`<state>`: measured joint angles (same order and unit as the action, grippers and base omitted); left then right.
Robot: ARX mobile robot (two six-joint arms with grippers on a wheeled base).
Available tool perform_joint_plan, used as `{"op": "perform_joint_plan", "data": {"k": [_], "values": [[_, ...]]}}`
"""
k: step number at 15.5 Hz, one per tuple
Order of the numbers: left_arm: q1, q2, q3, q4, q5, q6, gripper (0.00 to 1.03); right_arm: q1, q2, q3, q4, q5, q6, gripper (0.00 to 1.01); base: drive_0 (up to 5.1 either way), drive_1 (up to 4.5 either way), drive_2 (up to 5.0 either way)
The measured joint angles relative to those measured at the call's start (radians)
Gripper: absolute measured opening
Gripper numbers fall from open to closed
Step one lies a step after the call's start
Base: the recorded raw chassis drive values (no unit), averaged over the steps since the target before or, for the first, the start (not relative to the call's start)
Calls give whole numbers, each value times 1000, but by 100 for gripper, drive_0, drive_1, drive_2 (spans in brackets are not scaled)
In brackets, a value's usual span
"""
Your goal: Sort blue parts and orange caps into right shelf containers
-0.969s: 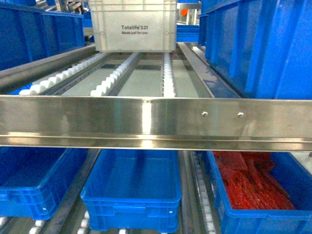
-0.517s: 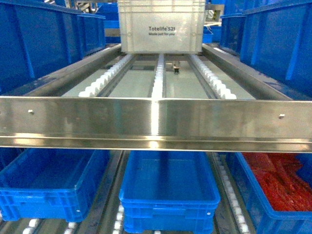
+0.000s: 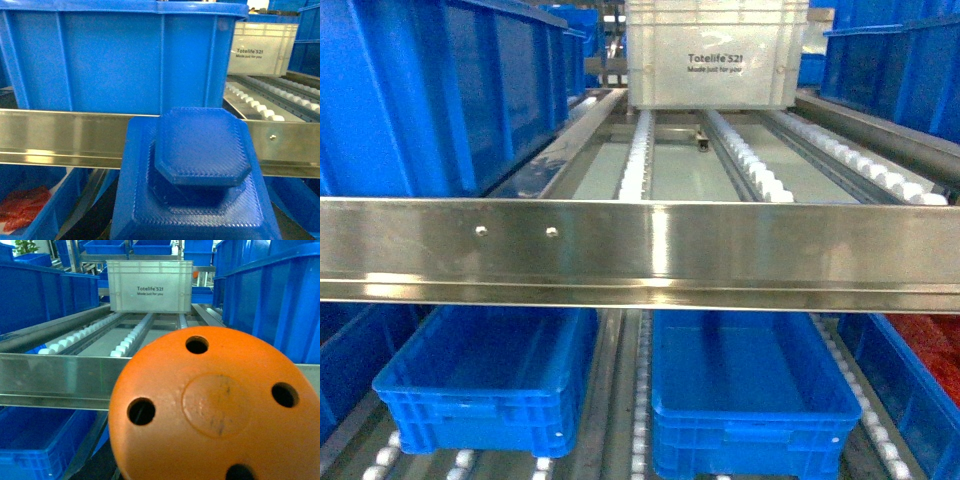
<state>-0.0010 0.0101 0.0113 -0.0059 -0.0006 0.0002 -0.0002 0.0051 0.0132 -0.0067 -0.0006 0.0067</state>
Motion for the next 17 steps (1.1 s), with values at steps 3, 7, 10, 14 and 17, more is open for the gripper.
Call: {"op": "perform_joint_plan", "data": {"k": [3,7,10,14,17], "values": [[0,0,0,-1,1,0,42,0,0,0,0,0,0,45,-490,246,246],[0,0,0,0,-6,0,42,0,0,0,0,-3,0,45,-490,246,246],[0,0,0,-1,-2,0,41,0,0,0,0,-3,0,45,-490,246,246],[0,0,0,-1,-2,0,41,0,0,0,0,-3,0,45,-123,62,62],[0,0,0,-1,-2,0,41,0,0,0,0,-3,0,45,0,0,0]]}}
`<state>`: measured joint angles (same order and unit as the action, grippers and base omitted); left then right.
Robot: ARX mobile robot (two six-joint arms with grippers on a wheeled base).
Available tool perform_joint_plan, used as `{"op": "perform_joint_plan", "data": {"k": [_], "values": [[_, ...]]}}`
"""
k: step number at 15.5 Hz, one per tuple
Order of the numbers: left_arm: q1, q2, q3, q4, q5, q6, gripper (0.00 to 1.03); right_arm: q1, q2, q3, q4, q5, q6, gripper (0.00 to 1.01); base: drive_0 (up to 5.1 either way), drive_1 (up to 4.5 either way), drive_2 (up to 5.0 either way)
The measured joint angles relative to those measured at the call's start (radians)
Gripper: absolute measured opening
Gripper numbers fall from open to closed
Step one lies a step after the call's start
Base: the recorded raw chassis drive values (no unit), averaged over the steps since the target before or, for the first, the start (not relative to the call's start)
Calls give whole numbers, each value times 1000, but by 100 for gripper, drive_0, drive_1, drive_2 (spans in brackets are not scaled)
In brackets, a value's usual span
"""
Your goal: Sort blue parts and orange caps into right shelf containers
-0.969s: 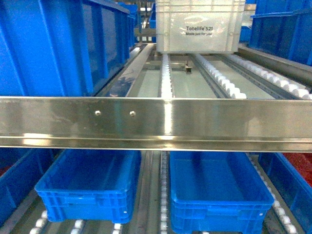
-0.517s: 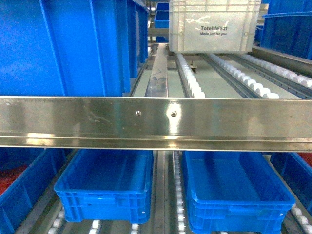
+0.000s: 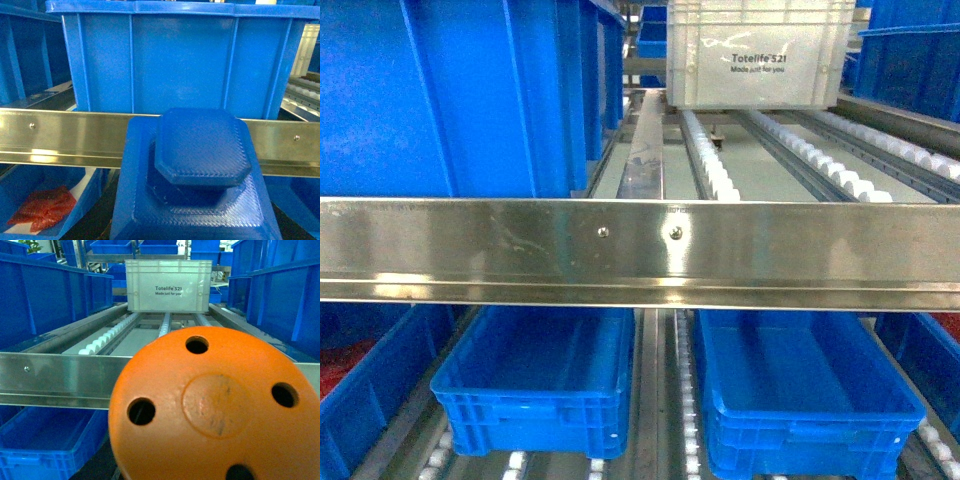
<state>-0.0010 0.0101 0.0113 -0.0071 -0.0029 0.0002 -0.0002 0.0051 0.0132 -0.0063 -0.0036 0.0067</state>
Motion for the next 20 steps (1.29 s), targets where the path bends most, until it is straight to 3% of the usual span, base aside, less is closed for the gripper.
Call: {"op": "perform_joint_plan", "data": {"k": [20], "values": [[0,0,0,0,2,0,41,0,0,0,0,3,0,44,0,0,0]]}}
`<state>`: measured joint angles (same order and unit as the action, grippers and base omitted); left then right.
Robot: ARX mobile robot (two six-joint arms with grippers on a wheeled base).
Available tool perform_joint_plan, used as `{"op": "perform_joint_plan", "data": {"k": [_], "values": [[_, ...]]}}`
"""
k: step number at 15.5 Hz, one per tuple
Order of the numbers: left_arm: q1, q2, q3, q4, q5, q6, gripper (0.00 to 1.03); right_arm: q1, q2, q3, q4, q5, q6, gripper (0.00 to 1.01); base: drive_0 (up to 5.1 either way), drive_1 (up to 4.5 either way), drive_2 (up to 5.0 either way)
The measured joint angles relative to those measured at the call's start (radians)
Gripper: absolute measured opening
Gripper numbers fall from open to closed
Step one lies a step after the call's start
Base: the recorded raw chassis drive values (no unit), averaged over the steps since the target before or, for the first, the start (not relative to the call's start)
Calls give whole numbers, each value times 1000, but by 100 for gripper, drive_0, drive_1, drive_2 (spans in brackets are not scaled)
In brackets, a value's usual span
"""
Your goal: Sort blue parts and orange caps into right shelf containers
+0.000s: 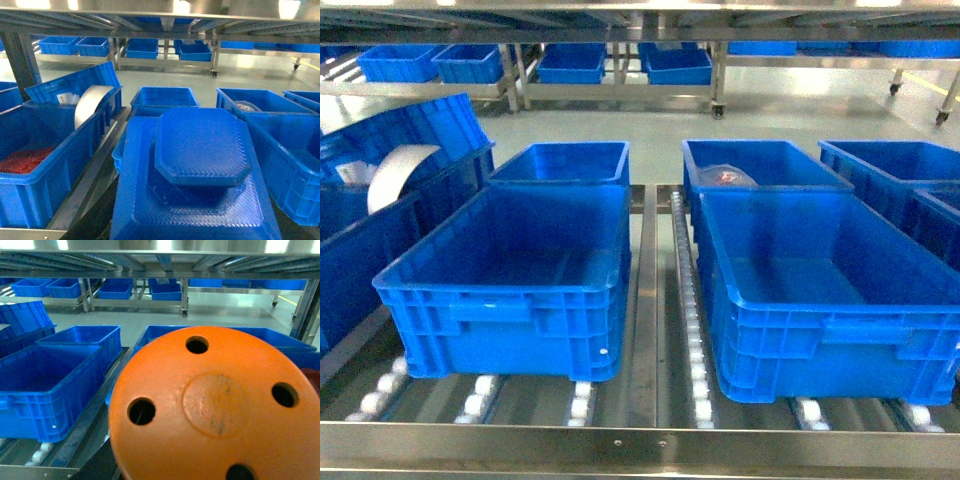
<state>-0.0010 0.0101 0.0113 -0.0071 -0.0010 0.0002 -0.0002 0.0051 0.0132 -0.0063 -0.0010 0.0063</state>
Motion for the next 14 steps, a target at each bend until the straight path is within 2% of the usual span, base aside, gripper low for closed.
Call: {"op": "perform_joint_plan", "data": {"k": [14], "values": [[0,0,0,-1,0,0,41,0,0,0,0,1,0,44,0,0,0]]}}
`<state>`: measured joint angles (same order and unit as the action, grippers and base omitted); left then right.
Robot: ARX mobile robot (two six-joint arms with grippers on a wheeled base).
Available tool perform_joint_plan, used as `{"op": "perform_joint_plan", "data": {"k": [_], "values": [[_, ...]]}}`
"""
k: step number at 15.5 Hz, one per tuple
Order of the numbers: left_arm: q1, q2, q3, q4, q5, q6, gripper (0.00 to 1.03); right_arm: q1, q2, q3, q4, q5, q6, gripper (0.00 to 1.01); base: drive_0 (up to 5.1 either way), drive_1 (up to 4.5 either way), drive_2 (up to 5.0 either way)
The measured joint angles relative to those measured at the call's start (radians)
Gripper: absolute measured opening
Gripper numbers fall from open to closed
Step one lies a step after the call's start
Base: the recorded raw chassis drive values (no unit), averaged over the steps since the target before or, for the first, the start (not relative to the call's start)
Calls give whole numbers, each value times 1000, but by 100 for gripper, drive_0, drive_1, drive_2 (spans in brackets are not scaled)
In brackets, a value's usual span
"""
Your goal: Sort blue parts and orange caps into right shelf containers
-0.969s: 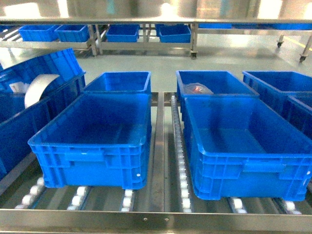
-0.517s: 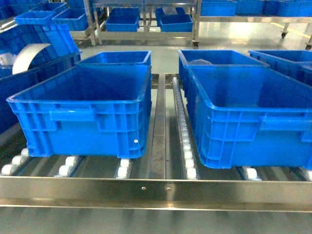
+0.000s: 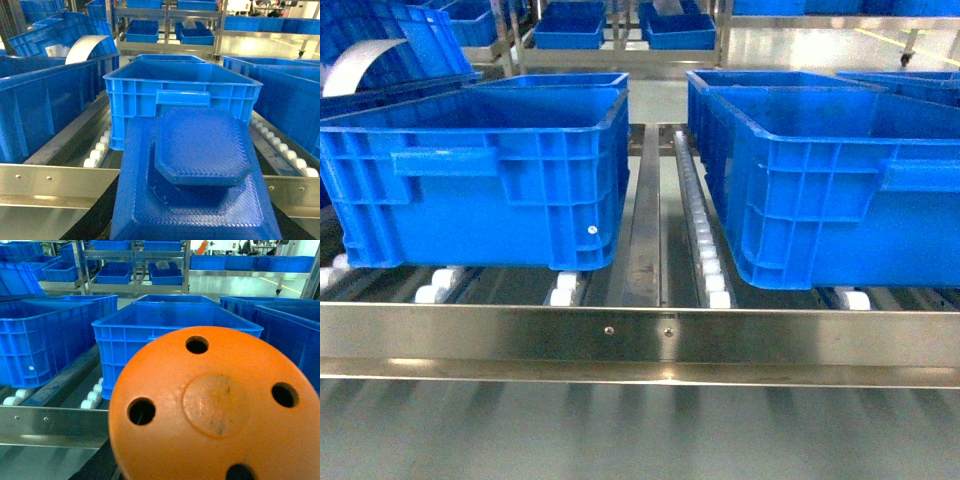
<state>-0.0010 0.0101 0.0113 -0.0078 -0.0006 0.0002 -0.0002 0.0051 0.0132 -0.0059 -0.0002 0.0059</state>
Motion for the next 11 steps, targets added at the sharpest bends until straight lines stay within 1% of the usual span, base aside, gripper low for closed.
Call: {"op": "perform_joint_plan", "data": {"k": [5,6,11], "values": [[0,0,0,0,0,0,41,0,0,0,0,0,0,44,0,0,0],[0,0,0,0,0,0,41,0,0,0,0,0,0,44,0,144,-144],[0,0,0,1,0,0,41,0,0,0,0,0,0,44,-7,422,-436]]}}
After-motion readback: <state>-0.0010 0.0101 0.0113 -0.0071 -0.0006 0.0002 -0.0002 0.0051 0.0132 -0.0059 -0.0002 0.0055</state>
